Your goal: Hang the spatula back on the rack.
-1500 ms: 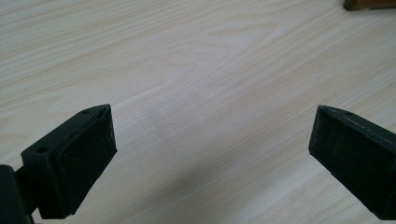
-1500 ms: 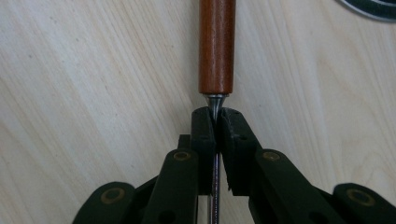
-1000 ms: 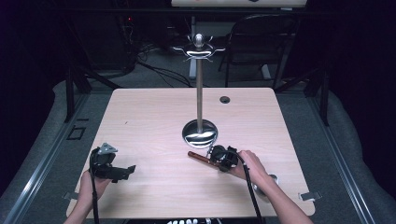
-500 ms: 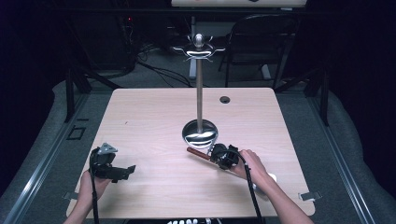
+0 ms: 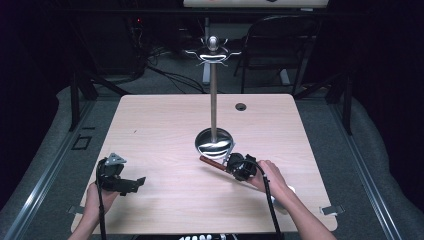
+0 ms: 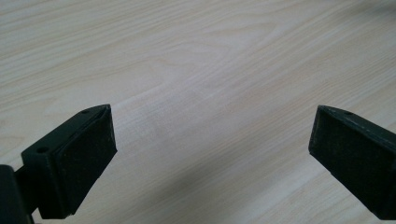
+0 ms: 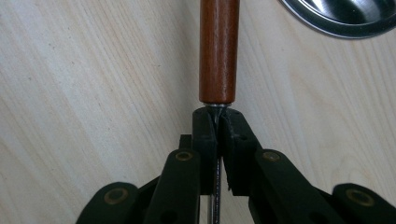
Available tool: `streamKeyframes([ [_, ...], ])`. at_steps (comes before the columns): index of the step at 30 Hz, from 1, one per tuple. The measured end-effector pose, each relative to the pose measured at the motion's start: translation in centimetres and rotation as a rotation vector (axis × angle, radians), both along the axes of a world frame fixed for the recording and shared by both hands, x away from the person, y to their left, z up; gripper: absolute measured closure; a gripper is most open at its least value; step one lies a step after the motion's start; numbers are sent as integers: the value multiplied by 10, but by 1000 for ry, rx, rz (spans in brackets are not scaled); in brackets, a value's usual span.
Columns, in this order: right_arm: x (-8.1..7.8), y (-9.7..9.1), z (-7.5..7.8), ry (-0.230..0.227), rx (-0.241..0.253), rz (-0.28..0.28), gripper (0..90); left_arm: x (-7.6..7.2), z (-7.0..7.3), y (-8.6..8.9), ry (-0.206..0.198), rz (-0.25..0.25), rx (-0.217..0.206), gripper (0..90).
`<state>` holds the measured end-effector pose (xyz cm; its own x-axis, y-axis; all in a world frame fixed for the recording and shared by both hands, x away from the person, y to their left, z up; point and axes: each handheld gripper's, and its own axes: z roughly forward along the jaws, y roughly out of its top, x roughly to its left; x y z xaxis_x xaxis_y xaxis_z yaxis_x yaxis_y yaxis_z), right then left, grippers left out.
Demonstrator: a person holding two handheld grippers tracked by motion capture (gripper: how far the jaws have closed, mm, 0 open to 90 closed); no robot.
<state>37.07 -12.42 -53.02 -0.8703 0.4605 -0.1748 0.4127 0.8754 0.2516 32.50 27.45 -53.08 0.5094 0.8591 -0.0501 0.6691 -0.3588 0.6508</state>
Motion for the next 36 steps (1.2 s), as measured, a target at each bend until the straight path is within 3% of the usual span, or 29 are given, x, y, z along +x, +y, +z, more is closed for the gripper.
streamKeyframes([
  [8,0,-5,7,-16,22,-6,849,0,0,0,3,-4,8,7],
  [11,-1,-8,11,-29,54,-20,849,0,0,-1,3,-7,6,7],
  [13,-1,-8,13,-37,40,-18,849,0,0,0,1,-5,5,7],
  [18,-1,-12,18,-58,93,-40,849,0,0,0,1,-2,4,7],
  [19,-1,-13,21,-67,79,-38,849,0,0,0,0,-3,5,7],
  [20,-1,-14,21,-62,103,-43,849,0,0,0,2,-5,5,7],
  [36,-3,-26,48,-153,208,-72,850,0,0,0,5,-3,6,7],
])
